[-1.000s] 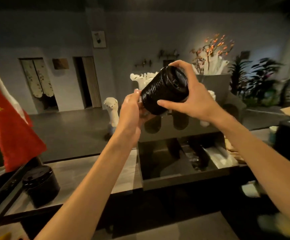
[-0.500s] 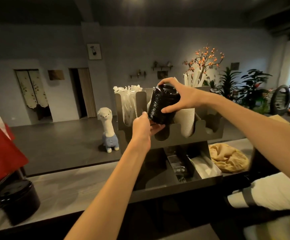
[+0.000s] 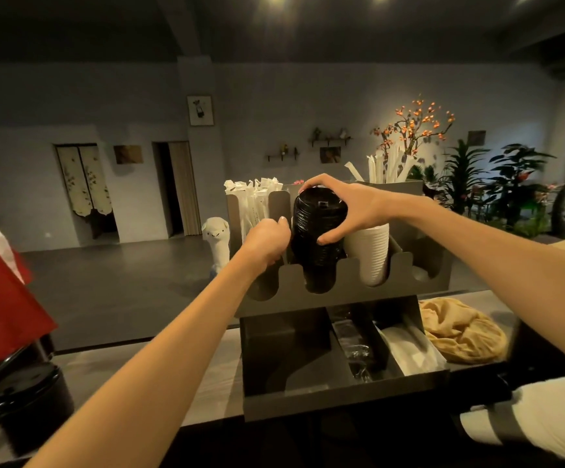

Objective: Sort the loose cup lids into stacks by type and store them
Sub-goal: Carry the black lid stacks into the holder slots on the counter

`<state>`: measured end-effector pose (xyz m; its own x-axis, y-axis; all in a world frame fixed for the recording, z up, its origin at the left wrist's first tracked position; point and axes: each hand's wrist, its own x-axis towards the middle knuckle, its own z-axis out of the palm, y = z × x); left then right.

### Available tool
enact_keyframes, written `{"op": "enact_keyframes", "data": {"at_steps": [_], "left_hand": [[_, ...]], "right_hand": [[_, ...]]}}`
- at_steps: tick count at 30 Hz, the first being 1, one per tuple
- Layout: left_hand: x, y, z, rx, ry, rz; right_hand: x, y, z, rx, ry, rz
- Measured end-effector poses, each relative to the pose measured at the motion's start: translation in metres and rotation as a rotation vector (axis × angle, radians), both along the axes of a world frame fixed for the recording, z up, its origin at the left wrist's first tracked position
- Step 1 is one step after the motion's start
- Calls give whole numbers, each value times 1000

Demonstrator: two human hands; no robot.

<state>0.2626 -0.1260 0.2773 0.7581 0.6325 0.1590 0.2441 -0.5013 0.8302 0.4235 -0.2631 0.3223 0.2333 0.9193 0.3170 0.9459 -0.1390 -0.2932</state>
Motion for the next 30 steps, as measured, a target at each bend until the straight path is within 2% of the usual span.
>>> {"op": "enact_keyframes", "data": {"at_steps": [4, 11, 16, 20, 25, 27, 30], "left_hand": [[4, 1, 10, 161, 85, -35], [0, -2, 25, 68, 170, -91], [-7, -5, 23, -246, 20, -58], [-21, -12, 8, -587, -218, -103], [-22, -42, -28, -977, -595, -106], [-17, -56, -39, -1061, -686, -61], [-13, -73, -48, -1099, -731, -7]], "right_hand": [[5, 3, 2, -22, -15, 40], [9, 4, 2, -14, -1, 81], [11, -2, 1, 35, 25, 63], [15, -14, 1, 127, 87, 45], [9, -13, -1, 95, 114, 41], [6, -8, 0, 72, 114, 34], [4, -3, 5, -1, 103, 26]]}}
